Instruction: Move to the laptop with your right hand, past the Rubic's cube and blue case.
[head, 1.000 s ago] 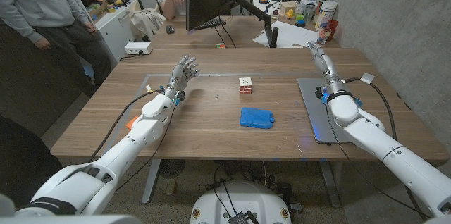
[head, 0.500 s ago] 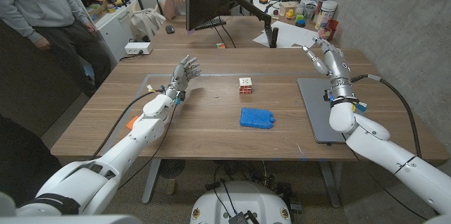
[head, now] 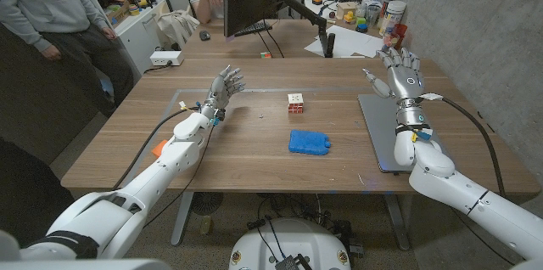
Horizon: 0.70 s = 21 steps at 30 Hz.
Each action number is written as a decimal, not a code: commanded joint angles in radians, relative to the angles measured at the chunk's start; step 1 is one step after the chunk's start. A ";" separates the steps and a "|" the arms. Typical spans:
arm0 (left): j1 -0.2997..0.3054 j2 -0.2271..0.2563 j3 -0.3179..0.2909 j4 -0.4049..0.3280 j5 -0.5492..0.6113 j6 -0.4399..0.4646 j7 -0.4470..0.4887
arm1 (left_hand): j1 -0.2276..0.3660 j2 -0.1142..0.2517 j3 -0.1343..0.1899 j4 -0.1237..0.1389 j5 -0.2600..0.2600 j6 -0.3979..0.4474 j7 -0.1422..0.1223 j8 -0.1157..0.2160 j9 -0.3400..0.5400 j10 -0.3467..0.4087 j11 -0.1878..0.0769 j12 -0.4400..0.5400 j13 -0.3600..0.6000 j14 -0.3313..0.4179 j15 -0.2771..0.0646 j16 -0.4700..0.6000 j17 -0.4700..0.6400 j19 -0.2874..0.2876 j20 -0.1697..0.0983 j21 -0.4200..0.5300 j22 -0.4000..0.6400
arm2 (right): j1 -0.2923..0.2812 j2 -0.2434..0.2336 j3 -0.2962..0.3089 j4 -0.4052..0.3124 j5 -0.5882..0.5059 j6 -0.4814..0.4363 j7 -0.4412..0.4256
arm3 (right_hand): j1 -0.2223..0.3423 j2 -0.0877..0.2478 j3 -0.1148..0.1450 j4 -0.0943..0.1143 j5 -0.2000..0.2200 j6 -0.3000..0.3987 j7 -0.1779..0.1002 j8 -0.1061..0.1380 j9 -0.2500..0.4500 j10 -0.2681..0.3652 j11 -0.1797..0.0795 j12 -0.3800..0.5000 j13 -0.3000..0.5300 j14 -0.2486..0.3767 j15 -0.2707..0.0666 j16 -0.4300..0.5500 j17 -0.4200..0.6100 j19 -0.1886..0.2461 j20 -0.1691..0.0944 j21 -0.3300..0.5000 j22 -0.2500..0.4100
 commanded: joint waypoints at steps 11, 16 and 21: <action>-0.032 -0.026 0.010 0.046 -0.008 -0.019 -0.061 | 0.001 0.016 0.005 -0.002 0.003 0.003 -0.003 0.007 0.002 0.007 0.002 0.004 0.005 -0.001 0.006 0.004 0.005 0.000 0.008 0.005 0.004 | 0.066 0.011 -0.066 0.166 0.097 -0.033 0.111 | 0.044 0.003 0.023 -0.008 0.006 0.091 0.001 0.009 -0.001 0.043 0.006 0.008 0.001 0.046 -0.008 0.016 0.002 -0.055 0.005 0.015 0.014; -0.043 -0.034 0.013 0.062 -0.009 -0.018 -0.070 | 0.001 0.016 0.005 -0.002 0.003 0.003 -0.003 0.007 0.002 0.007 0.002 0.004 0.005 -0.001 0.006 0.004 0.005 0.000 0.008 0.005 0.004 | 0.041 0.004 -0.045 0.203 0.165 -0.005 0.085 | 0.099 0.005 0.047 -0.016 0.013 -0.075 -0.006 -0.064 -0.003 -0.006 -0.012 -0.016 0.002 0.035 -0.011 0.006 0.001 -0.016 0.006 0.022 0.015; -0.053 -0.044 0.020 0.077 -0.005 -0.017 -0.076 | 0.001 0.016 0.005 -0.002 0.003 0.003 -0.003 0.007 0.002 0.007 0.002 0.004 0.005 -0.001 0.006 0.004 0.005 0.000 0.008 0.005 0.004 | 0.019 0.004 -0.025 0.223 0.216 0.022 0.038 | 0.106 -0.003 0.047 -0.015 0.010 -0.115 -0.007 -0.069 -0.003 -0.022 -0.023 -0.020 0.002 0.035 -0.017 0.004 0.001 0.002 0.006 0.026 0.016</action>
